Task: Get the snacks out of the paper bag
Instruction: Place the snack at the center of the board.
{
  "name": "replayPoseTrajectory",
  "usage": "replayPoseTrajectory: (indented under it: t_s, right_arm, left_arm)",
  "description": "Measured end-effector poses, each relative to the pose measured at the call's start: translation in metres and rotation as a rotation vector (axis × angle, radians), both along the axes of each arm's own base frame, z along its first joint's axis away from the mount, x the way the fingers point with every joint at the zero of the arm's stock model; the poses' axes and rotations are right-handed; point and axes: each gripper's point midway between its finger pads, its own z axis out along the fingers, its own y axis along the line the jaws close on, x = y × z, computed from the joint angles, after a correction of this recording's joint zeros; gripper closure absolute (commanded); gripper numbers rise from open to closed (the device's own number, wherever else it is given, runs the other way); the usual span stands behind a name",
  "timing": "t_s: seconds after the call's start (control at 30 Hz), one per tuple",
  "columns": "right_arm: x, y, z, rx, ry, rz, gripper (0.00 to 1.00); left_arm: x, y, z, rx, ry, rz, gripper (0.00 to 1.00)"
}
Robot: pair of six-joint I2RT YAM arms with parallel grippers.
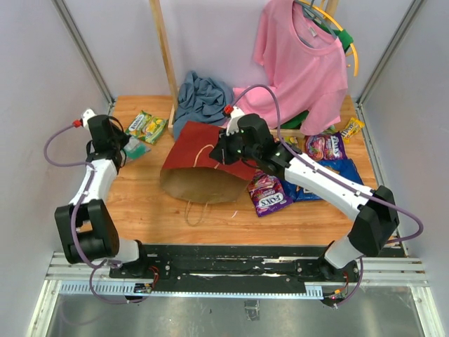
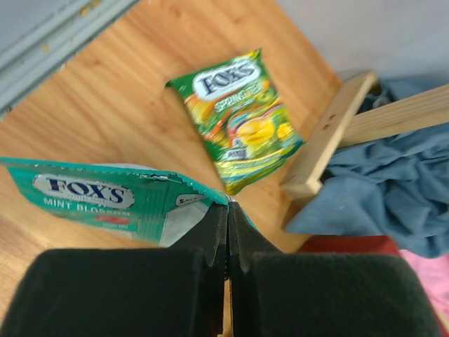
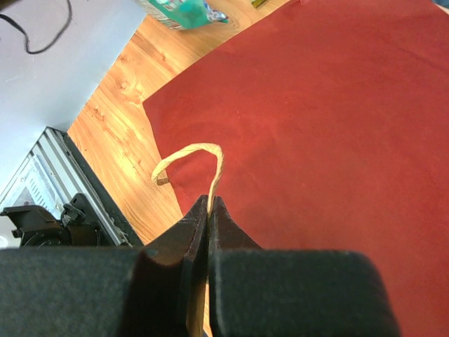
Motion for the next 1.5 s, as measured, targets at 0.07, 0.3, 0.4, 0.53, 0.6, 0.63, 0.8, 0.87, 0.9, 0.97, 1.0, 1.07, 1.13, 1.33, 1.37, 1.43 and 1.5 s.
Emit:
replayPoseTrajectory:
  t_s: [0.07, 0.3, 0.4, 0.53, 0.6, 0.63, 0.8, 0.87, 0.9, 0.97, 1.0, 1.07, 1.13, 1.33, 1.37, 1.43, 1.5]
  right_arm:
    - [0.000, 0.002, -0.004, -0.004, 0.008, 0.008, 0.99]
    - [-0.003, 0.004, -0.010, -0.011, 0.028, 0.028, 0.99]
    - [-0.003, 0.006, -0.012, -0.012, 0.034, 0.035, 0.99]
    - [-0.004, 0.007, -0.015, -0.014, 0.041, 0.041, 0.99]
    - [-0.005, 0.008, -0.016, -0.013, 0.046, 0.049, 0.99]
    - [-0.005, 0.008, -0.016, -0.013, 0.048, 0.052, 0.99]
    - [-0.008, 0.011, -0.018, -0.008, 0.063, 0.064, 0.99]
    - [-0.009, 0.011, -0.018, -0.005, 0.070, 0.070, 0.99]
    - [-0.009, 0.012, -0.018, -0.004, 0.071, 0.071, 0.99]
    - [-0.010, 0.012, -0.018, -0.002, 0.076, 0.075, 0.99]
    - [-0.011, 0.012, -0.018, -0.001, 0.077, 0.076, 0.99]
    - [-0.011, 0.012, -0.018, -0.001, 0.078, 0.079, 0.99]
    - [-0.011, 0.013, -0.018, 0.000, 0.078, 0.080, 0.99]
    - [-0.011, 0.014, -0.014, 0.003, 0.077, 0.085, 0.99]
    - [-0.011, 0.015, -0.013, 0.005, 0.075, 0.086, 0.99]
    - [-0.010, 0.015, -0.011, 0.006, 0.073, 0.086, 0.99]
    - [-0.011, 0.015, -0.012, 0.003, 0.076, 0.086, 0.99]
  left_arm:
    - [0.001, 0.002, -0.024, -0.007, 0.030, -0.004, 1.00]
    - [0.002, 0.000, -0.058, 0.024, -0.024, -0.040, 0.99]
    - [-0.012, -0.003, -0.068, 0.023, -0.048, -0.035, 0.99]
    - [-0.041, -0.007, -0.090, 0.011, -0.015, -0.015, 0.98]
    - [-0.057, -0.008, -0.102, 0.007, 0.014, 0.005, 0.96]
    - [-0.064, -0.008, -0.107, 0.005, 0.027, 0.015, 0.95]
    - [-0.087, -0.006, -0.121, 0.015, 0.065, 0.045, 0.93]
    - [-0.088, -0.005, -0.126, 0.018, 0.087, 0.049, 0.94]
    - [-0.090, -0.005, -0.130, 0.018, 0.105, 0.053, 0.94]
    - [-0.092, -0.004, -0.140, 0.015, 0.151, 0.052, 0.94]
    - [-0.092, -0.004, -0.145, 0.011, 0.171, 0.049, 0.94]
    - [-0.090, -0.005, -0.151, 0.004, 0.201, 0.040, 0.94]
    - [-0.088, -0.007, -0.154, -0.007, 0.217, 0.030, 0.94]
    - [-0.077, -0.013, -0.154, -0.041, 0.223, -0.021, 0.13]
    - [-0.076, -0.016, -0.153, -0.051, 0.216, -0.041, 0.02]
    - [-0.076, -0.021, -0.147, -0.065, 0.193, -0.073, 0.00]
    - [-0.077, -0.024, -0.134, -0.063, 0.158, -0.083, 0.00]
